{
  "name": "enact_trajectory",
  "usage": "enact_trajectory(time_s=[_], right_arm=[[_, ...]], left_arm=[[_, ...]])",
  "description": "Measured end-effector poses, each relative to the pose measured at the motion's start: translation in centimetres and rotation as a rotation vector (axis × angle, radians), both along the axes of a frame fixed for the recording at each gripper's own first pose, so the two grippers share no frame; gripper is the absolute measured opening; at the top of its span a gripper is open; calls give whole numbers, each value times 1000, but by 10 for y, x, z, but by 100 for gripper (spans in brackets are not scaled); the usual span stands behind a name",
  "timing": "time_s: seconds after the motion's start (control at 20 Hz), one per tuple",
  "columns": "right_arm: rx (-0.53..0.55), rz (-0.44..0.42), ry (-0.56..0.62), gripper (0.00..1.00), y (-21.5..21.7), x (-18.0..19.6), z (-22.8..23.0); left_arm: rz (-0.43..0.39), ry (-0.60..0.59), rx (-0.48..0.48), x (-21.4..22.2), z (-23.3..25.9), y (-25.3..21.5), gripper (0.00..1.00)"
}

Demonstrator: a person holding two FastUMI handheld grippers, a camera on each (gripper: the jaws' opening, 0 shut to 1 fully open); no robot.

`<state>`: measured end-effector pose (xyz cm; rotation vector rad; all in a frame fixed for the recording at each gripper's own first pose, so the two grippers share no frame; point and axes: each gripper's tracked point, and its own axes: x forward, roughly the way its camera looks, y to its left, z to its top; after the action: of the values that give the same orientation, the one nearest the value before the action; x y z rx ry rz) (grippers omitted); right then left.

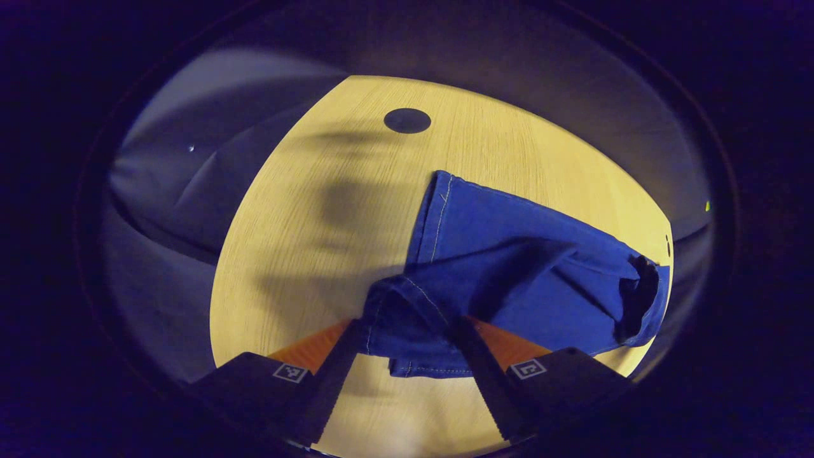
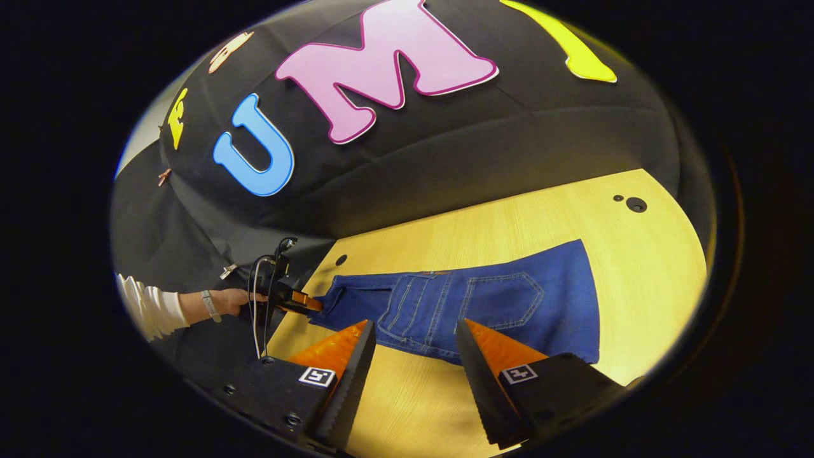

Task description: Grasp the waist and the cuffs of the jeans and fold them to make the two legs overlap; first hold the waist and fold one-third of the jeans toward the cuffs, then hold the cuffs and fold the remaining one-third in the same direction to finish folding.

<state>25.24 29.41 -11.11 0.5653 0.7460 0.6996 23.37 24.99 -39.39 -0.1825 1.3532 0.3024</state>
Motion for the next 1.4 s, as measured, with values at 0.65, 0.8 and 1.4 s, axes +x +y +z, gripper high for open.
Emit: enact_trajectory(time_s=[0.65, 0.8, 1.4], right_arm=[[27, 1, 8, 79, -9, 1, 4], [32, -16, 11, 79, -20, 5, 4], [57, -79, -47, 79, -67, 9, 32]], left_arm=[[34, 18, -189, 5, -5, -50, 18], [69, -24, -265, 7, 2, -58, 5], [-167, -280, -458, 49, 167, -203, 7]])
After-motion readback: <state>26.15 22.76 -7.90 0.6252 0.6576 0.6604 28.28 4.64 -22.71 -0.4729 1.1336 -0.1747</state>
